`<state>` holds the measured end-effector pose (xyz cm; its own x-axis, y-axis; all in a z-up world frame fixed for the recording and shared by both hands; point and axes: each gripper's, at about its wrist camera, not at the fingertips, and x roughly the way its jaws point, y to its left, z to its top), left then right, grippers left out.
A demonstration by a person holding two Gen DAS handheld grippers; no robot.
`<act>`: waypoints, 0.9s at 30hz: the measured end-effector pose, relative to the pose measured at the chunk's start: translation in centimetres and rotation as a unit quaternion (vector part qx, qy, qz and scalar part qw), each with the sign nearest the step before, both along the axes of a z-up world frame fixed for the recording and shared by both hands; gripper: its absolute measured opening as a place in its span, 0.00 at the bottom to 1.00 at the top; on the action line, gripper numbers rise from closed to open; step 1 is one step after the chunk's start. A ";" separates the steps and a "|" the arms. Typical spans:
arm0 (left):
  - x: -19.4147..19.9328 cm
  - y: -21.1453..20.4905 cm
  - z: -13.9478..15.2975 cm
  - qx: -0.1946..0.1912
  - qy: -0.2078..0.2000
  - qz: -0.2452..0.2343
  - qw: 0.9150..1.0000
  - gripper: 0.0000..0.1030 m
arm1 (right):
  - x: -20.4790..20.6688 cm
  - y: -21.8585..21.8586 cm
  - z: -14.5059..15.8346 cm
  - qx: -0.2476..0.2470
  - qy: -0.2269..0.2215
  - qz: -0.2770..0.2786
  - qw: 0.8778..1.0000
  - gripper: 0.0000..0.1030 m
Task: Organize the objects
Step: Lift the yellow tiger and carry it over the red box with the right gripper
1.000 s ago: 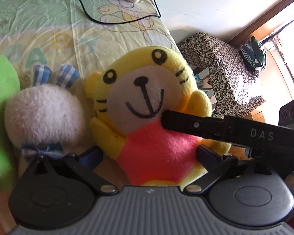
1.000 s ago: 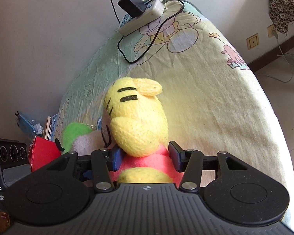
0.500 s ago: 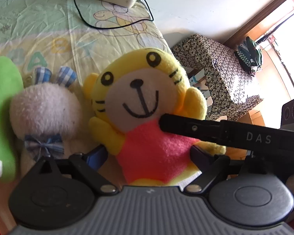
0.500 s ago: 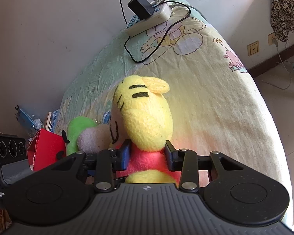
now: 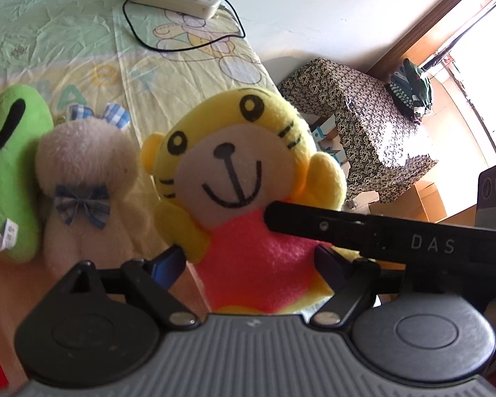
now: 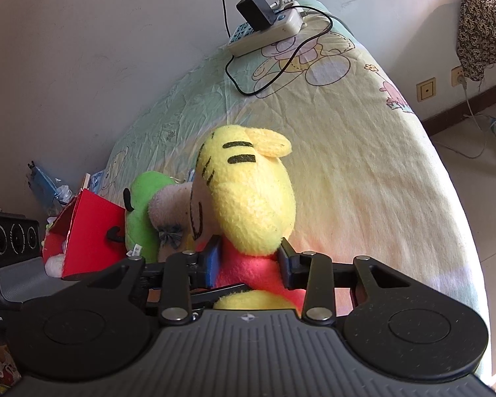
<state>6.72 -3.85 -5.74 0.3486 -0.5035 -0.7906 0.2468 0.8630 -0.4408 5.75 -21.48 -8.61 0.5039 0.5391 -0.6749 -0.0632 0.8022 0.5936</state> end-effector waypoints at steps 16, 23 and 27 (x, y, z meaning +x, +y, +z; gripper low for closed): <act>-6.6 1.7 2.9 0.023 -0.042 0.003 0.999 0.80 | -4.8 2.5 2.7 -0.009 -0.021 0.033 0.999 0.37; -9.6 3.8 4.1 0.037 -0.056 -0.011 0.998 0.80 | -7.1 4.9 3.4 0.005 -0.011 0.036 0.999 0.37; -11.1 5.7 5.0 0.044 -0.068 -0.026 0.996 0.80 | -8.4 6.8 4.1 0.016 -0.010 0.028 0.999 0.37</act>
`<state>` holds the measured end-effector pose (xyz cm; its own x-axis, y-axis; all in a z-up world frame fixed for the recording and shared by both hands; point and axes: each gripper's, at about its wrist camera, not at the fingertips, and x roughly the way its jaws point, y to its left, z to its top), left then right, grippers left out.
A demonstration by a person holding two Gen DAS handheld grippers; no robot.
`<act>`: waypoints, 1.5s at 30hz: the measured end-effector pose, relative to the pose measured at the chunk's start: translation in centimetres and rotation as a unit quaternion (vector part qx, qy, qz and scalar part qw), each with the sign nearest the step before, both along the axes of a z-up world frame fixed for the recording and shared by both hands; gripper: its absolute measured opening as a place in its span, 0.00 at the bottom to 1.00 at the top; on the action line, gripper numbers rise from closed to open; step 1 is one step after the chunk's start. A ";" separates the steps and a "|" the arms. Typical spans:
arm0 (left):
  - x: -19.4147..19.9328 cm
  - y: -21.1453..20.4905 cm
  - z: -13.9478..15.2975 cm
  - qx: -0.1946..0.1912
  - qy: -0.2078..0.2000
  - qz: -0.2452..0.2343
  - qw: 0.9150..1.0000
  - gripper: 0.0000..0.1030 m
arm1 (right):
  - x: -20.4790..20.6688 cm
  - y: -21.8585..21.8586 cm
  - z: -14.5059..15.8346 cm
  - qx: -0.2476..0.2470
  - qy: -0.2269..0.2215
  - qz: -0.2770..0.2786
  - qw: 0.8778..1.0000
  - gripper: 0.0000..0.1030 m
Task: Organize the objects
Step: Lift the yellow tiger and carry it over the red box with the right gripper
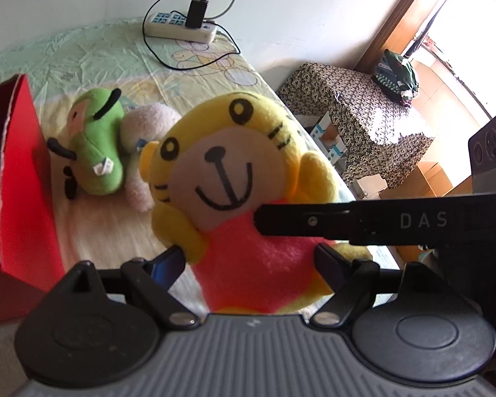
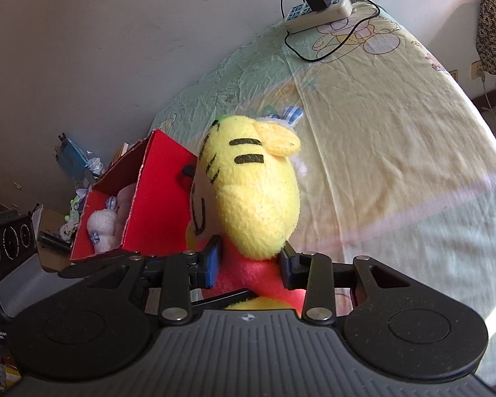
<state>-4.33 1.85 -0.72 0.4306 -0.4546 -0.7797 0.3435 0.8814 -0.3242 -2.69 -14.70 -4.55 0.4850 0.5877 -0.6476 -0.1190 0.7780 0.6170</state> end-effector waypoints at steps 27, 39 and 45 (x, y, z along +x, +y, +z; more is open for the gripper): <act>-8.2 18.1 8.2 -0.037 -0.134 -0.025 0.990 0.80 | -4.3 14.8 8.1 0.041 -0.111 0.057 0.991 0.36; -4.2 22.9 9.3 -0.043 -0.177 0.019 0.983 0.80 | 0.4 19.3 9.7 0.033 -0.158 0.065 0.985 0.36; -0.9 23.5 7.7 -0.059 -0.164 0.024 0.984 0.80 | 2.5 20.1 8.8 0.000 -0.163 0.049 0.985 0.36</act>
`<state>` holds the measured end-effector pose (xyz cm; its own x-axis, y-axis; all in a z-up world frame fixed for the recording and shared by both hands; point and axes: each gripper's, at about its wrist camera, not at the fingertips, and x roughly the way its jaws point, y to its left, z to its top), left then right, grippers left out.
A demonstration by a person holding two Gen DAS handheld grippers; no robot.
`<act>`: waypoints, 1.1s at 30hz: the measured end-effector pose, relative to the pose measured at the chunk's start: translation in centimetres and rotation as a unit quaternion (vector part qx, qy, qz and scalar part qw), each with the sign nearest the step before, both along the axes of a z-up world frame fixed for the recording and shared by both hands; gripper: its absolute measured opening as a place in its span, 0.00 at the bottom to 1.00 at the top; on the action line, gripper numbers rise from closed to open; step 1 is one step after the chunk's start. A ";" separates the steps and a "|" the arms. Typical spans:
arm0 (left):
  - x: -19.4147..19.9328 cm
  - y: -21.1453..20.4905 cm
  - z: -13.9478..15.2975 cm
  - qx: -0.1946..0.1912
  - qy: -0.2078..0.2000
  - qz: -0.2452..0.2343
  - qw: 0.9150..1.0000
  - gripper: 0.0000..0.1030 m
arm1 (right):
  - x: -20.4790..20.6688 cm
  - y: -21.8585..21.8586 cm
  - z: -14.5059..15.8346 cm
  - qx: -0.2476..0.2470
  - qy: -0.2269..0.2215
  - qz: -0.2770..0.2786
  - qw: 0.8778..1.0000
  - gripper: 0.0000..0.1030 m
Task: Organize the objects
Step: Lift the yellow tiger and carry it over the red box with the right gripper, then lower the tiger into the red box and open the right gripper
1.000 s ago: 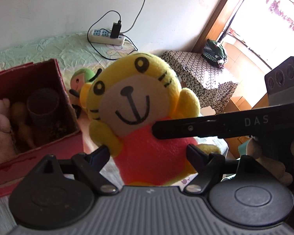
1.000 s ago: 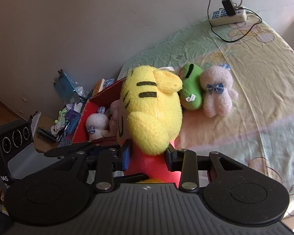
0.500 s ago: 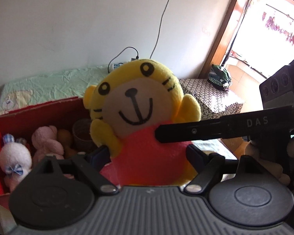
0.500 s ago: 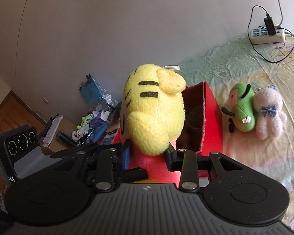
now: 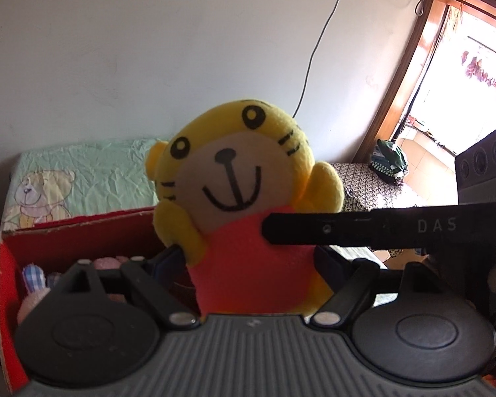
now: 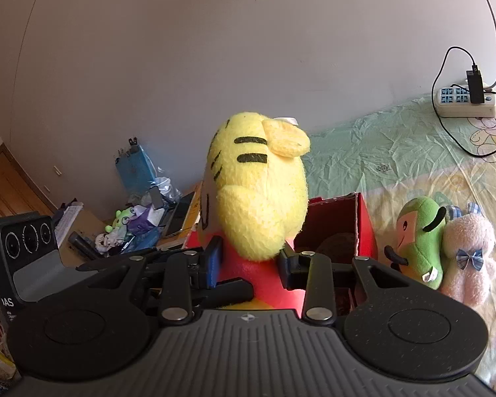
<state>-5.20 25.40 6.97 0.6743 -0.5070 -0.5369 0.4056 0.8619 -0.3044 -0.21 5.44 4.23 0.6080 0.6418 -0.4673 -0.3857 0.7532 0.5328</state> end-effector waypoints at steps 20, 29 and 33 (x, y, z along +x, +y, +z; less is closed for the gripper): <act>5.2 1.1 -8.5 -0.005 0.126 -0.019 0.992 0.80 | 2.9 3.7 -5.6 -0.128 0.080 -0.012 0.988 0.36; 6.1 0.7 -9.9 0.000 0.152 -0.018 0.988 0.80 | 3.5 3.8 -6.9 -0.130 0.099 -0.024 0.986 0.40; 6.2 0.8 -10.2 0.008 0.159 -0.015 0.987 0.82 | 3.6 4.3 -7.0 -0.148 0.082 -0.022 0.985 0.40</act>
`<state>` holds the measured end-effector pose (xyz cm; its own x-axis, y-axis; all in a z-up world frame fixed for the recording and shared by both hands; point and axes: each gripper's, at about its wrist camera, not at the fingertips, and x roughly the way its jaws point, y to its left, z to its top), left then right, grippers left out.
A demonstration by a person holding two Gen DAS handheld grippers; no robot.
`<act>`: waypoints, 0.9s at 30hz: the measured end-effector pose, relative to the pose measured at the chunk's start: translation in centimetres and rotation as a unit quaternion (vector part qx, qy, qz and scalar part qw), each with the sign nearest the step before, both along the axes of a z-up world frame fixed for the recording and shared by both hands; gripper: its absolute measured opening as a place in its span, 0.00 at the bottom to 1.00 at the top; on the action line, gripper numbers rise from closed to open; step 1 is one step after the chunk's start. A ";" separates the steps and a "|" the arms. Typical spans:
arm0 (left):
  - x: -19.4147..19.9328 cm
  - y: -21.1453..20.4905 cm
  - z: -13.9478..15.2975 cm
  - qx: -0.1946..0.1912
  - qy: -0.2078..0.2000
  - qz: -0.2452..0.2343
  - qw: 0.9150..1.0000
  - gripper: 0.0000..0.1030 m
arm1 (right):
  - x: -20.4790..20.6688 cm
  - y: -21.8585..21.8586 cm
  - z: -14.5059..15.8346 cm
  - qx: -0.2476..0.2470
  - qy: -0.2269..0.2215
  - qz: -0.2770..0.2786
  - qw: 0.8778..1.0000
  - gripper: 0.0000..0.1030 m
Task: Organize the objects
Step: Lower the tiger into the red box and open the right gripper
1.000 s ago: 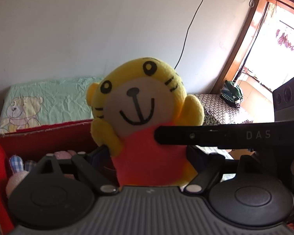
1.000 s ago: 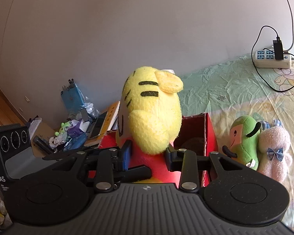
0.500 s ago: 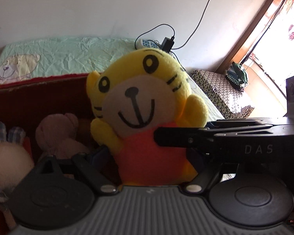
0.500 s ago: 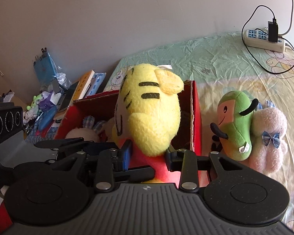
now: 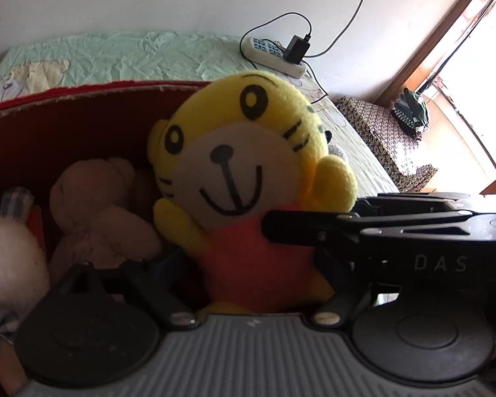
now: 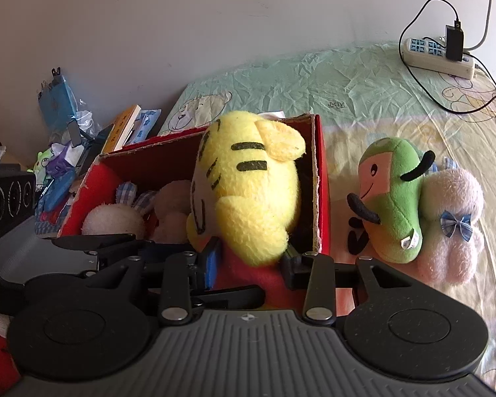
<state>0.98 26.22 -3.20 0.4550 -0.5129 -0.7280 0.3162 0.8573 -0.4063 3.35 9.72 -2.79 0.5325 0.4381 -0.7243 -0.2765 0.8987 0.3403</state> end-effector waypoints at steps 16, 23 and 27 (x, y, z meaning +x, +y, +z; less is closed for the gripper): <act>-0.8 -1.2 1.4 0.047 -0.027 0.002 0.999 0.81 | -0.2 -1.9 0.8 0.040 -0.021 -0.023 0.999 0.32; 0.0 -2.0 1.2 0.068 -0.013 0.007 0.998 0.81 | -0.1 -2.1 0.2 0.040 -0.014 -0.024 0.999 0.32; 0.1 -2.4 1.1 0.081 -0.010 0.013 0.997 0.86 | -0.2 -2.3 0.2 0.043 -0.019 -0.021 0.999 0.31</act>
